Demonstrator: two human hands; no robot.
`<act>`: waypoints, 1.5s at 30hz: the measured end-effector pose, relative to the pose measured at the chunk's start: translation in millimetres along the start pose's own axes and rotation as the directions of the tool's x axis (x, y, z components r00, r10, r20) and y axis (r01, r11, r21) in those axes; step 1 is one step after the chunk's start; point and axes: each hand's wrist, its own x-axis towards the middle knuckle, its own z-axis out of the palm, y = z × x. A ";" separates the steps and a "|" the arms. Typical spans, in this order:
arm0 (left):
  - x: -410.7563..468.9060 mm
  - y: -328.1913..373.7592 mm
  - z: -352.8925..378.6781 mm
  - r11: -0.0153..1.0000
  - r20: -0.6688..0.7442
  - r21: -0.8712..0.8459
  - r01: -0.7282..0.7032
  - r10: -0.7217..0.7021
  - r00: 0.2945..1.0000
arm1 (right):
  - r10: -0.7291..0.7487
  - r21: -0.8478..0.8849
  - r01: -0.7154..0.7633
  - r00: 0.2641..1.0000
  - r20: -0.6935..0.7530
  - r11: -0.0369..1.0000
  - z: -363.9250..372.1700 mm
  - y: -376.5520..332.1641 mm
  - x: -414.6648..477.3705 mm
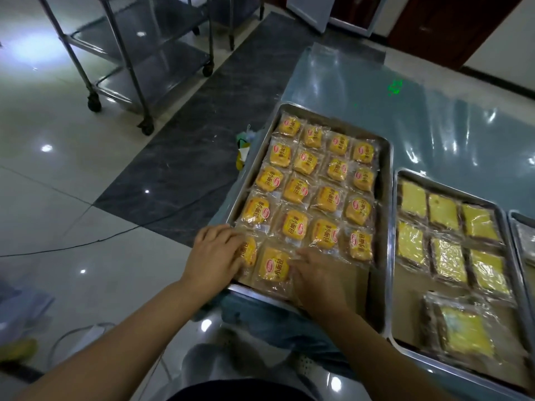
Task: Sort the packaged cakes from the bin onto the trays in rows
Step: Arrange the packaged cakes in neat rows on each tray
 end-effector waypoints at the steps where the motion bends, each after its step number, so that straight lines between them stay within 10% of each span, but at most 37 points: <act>1: 1.7 -2.0 0.7 1.000 0.048 0.014 -0.027 0.026 0.999 | -0.068 -0.067 0.071 0.997 0.046 0.995 3.2 -3.6 0.6; 6: 3.9 -12.6 6.0 0.995 0.159 0.013 -0.095 0.091 0.983 | 0.060 0.228 -0.081 0.993 0.098 0.970 15.9 -13.7 8.7; 19: 48.1 55.3 5.2 0.968 0.054 -0.141 -0.209 0.218 0.974 | 0.186 0.362 -0.141 0.978 -0.092 0.921 -13.8 24.6 -21.8; 45: 143.0 579.3 162.0 0.759 0.205 -0.321 -0.566 0.640 0.741 | 0.684 0.288 -0.621 0.677 -0.273 0.729 -142.5 455.7 -348.0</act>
